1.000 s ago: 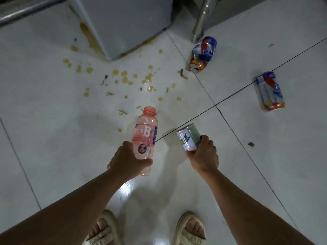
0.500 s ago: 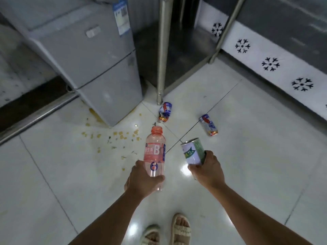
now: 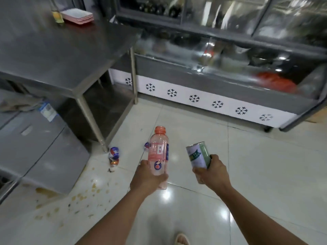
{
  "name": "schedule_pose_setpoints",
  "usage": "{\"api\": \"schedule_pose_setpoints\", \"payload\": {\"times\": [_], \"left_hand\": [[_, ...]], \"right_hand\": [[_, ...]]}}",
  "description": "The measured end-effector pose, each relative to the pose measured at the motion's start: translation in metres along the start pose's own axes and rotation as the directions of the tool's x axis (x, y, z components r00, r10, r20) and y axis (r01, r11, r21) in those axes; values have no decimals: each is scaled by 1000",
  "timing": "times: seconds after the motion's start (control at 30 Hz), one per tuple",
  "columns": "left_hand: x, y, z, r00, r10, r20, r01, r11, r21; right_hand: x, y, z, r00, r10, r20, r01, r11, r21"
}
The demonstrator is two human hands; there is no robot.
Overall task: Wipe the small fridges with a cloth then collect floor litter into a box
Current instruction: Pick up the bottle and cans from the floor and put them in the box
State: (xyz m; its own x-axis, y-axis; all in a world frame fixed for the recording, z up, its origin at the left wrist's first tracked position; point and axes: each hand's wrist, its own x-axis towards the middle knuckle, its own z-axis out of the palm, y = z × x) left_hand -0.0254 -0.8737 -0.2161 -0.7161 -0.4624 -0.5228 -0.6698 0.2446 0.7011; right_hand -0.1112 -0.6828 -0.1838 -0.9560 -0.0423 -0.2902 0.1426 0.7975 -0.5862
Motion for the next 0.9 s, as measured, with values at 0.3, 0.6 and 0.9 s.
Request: {"api": "schedule_pose_setpoints", "payload": {"times": [0.3,0.6,0.9], "left_hand": [[-39,150,102,962,220,163,-237,967,93],[-83,298,277,897,338,285,-366,930,49],[-120,418,427,822,421,384,-471,881,42]], "right_hand": [[4,80,-164,963,167,-210,-141,981,134],[35,220,-336,894,304,-328,-212,934,288],[75,333,-470,824,388,-412,-240,899,367]]}}
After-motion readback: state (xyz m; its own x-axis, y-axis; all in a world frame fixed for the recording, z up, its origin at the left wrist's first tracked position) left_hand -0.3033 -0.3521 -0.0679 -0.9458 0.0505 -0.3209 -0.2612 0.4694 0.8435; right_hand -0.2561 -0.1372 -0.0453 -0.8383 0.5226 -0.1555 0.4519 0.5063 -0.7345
